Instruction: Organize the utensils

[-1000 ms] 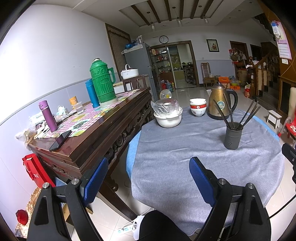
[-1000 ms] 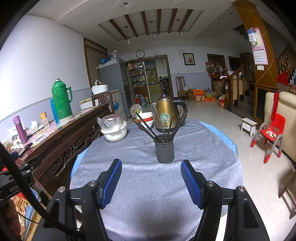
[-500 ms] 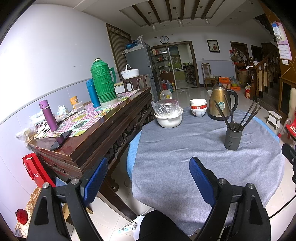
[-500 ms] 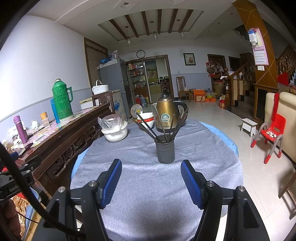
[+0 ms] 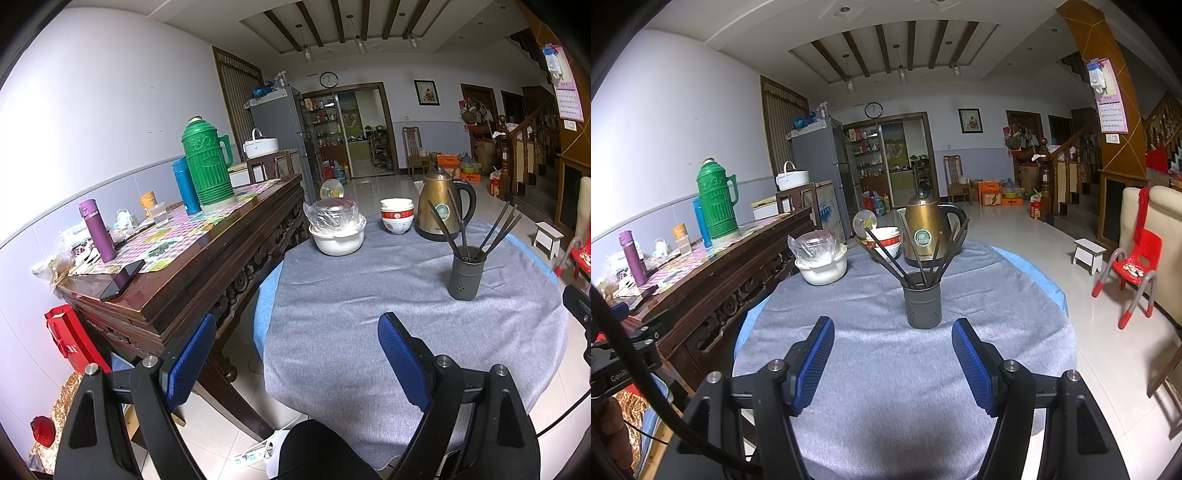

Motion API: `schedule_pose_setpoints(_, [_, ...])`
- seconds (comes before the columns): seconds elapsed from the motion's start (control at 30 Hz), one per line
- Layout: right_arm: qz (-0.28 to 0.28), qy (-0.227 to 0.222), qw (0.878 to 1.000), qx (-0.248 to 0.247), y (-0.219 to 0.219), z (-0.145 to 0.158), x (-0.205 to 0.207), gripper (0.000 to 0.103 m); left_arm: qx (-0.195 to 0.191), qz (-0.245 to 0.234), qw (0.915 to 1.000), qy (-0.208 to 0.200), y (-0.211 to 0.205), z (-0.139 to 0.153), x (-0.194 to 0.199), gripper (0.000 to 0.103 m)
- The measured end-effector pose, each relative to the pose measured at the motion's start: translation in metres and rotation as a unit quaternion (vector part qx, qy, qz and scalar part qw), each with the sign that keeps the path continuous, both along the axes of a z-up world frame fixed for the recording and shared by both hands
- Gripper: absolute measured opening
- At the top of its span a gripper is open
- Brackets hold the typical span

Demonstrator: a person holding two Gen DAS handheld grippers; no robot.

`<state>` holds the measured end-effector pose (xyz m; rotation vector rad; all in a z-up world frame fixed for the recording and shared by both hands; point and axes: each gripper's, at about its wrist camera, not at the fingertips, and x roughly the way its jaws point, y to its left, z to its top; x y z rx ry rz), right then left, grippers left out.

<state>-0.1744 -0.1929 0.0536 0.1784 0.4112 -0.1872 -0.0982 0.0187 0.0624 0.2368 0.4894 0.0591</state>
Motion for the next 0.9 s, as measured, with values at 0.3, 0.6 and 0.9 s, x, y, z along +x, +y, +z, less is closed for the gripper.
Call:
schedule_pose_setpoints(0.3, [0.000, 0.000, 1.000, -0.002, 0.0006, 0.0007, -0.0001, 0.070, -0.001, 0.000, 1.0000, 0.001, 0.0002, -0.0001, 0.0001, 0.089])
schedule_pose_setpoints(0.6, [-0.001, 0.000, 1.000, -0.003, 0.0039, 0.0040, 0.0002, 0.070, -0.001, 0.001, 1.0000, 0.001, 0.0004, -0.0001, -0.0002, 0.090])
schedule_pose_setpoints(0.9, [0.000, 0.001, 1.000, -0.004, 0.0052, 0.0035, 0.0003, 0.070, -0.002, 0.002, 1.0000, 0.002, 0.0013, -0.0012, -0.0015, 0.090])
